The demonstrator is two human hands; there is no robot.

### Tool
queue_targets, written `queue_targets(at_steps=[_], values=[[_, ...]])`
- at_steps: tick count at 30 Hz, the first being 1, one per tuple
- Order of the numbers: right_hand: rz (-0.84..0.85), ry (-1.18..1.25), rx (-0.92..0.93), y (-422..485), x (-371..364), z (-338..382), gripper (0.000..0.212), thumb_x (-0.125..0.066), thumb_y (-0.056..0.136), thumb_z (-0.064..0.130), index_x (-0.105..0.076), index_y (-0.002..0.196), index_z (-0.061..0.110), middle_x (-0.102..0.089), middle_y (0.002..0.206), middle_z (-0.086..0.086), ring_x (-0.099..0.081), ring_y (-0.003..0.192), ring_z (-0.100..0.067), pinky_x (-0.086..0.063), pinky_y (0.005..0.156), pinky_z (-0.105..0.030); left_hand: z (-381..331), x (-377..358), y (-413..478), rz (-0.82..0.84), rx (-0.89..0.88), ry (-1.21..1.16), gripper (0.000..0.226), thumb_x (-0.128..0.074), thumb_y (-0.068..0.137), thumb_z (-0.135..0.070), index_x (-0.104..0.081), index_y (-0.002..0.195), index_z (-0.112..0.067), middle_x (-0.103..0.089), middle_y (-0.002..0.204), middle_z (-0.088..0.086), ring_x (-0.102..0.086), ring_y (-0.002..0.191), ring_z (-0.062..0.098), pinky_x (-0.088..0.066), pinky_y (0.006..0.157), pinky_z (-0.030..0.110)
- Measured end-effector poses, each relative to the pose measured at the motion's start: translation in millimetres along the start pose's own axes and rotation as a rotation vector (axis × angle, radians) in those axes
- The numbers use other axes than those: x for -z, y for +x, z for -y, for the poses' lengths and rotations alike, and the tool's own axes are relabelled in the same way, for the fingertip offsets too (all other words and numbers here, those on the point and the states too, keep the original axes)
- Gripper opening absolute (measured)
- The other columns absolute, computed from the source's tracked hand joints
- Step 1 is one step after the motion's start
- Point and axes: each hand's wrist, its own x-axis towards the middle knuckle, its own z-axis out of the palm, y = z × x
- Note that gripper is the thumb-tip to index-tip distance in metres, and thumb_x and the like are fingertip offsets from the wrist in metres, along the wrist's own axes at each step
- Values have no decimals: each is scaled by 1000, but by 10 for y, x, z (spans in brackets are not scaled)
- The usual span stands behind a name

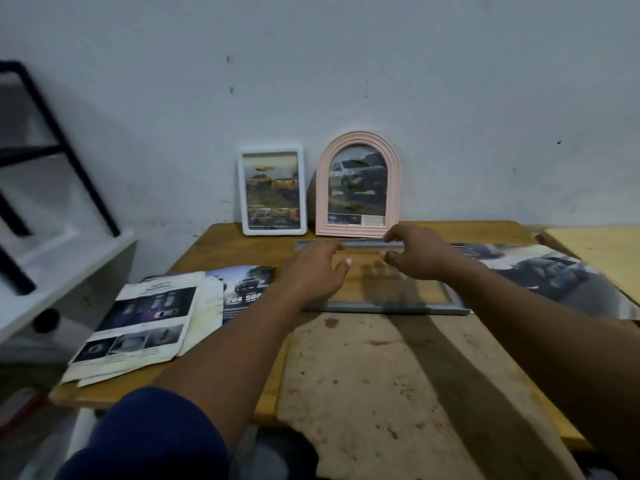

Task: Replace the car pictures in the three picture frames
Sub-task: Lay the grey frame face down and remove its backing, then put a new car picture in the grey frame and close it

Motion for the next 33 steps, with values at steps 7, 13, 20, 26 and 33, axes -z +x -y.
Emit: queue_targets(at_steps=[7,13,20,26,33], values=[[154,3,161,189,-597,1069,49,-65,91,37,-51,136,25,-54,137,-4,-53,121,-23,-48,98,-43,879,515,-552,-64,227,-13,46,-58,99,-43,-55,142,-24,-59,141,5,-58,121,26,-50,99,42],[267,-120,247,230,-1184,1674,58,-56,94,46,-37,145,27,-36,155,-8,-26,146,-29,-17,115,-62,1457,613,-937,-72,339,29,44,-60,99,-36,-55,141,-22,-61,139,5,-56,125,24,-43,102,35],[335,-254,248,240,-1437,1824,79,-47,97,53,-9,159,21,-10,167,-4,12,153,-27,13,109,-73,1573,509,-1077,-104,297,89,48,-61,98,-28,-55,144,-19,-56,146,2,-48,134,24,-39,111,39],[351,-289,208,283,-1427,1789,91,-44,92,67,0,159,23,-4,167,-5,16,152,-29,19,104,-74,1562,482,-1050,-120,287,136,47,-61,95,-27,-58,142,-18,-58,143,4,-51,131,27,-42,108,46],[79,2,306,99,-1369,1955,64,-66,89,17,-34,143,25,-60,132,-6,-55,122,-30,-33,104,-50,1579,437,-1044,-135,256,137,39,-61,94,-27,-64,132,-18,-64,133,5,-56,122,32,-46,100,49]])
